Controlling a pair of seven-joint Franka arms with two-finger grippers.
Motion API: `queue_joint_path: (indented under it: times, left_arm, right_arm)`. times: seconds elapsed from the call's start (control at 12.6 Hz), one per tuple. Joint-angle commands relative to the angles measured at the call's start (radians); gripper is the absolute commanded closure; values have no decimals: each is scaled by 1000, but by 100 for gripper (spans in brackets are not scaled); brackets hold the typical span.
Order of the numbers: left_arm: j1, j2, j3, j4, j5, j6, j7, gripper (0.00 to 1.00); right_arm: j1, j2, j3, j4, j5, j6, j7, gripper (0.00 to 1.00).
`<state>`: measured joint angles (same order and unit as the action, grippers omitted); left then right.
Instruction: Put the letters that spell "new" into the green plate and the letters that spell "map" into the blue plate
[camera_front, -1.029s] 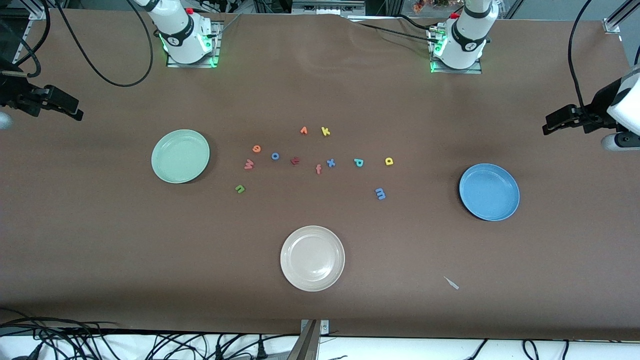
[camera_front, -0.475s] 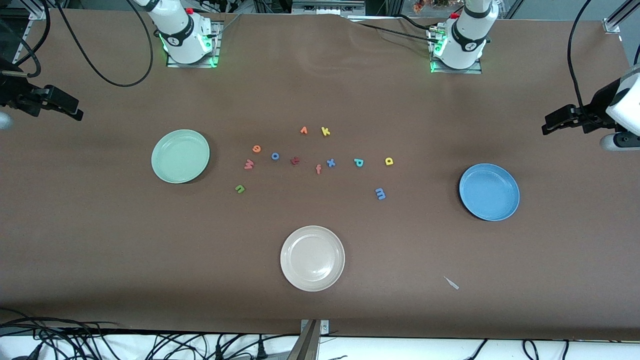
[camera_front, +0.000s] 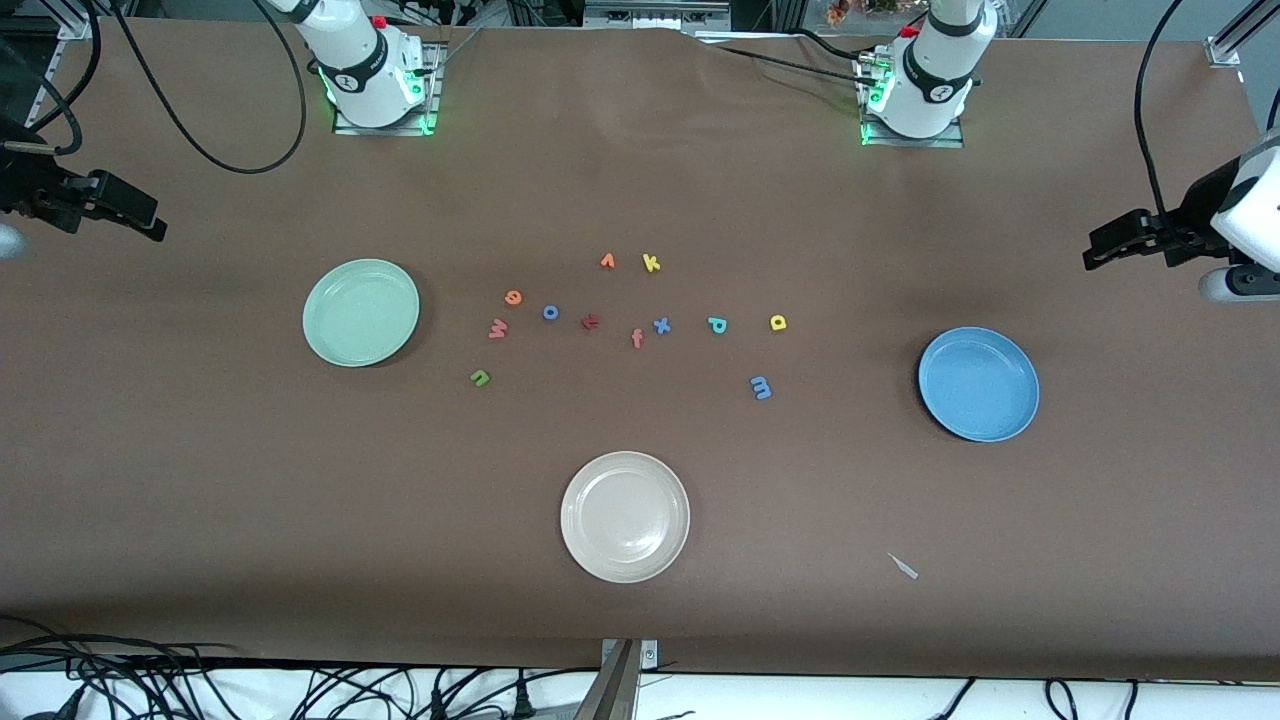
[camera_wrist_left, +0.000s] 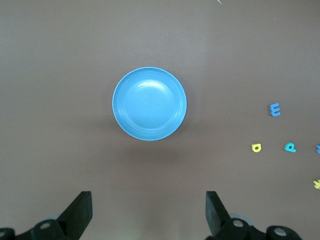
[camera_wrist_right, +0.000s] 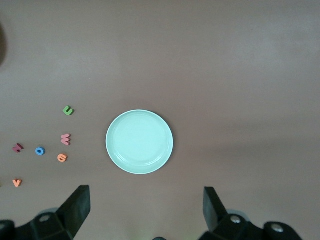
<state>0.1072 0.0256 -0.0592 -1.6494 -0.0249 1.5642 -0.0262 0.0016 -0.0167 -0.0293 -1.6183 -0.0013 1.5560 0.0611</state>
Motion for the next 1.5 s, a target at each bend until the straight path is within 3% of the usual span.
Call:
queue_joint_path:
  times: [0.0,1.42]
  left_arm:
    - [0,-1,1,-3,-20,4,14,0]
    - [-1,4,1,0,-20,4,14,0]
  right_arm:
    - [5,9,-6,24,0,-21,-14,0]
    - [6,11,-4,21,0,-27,-21,0]
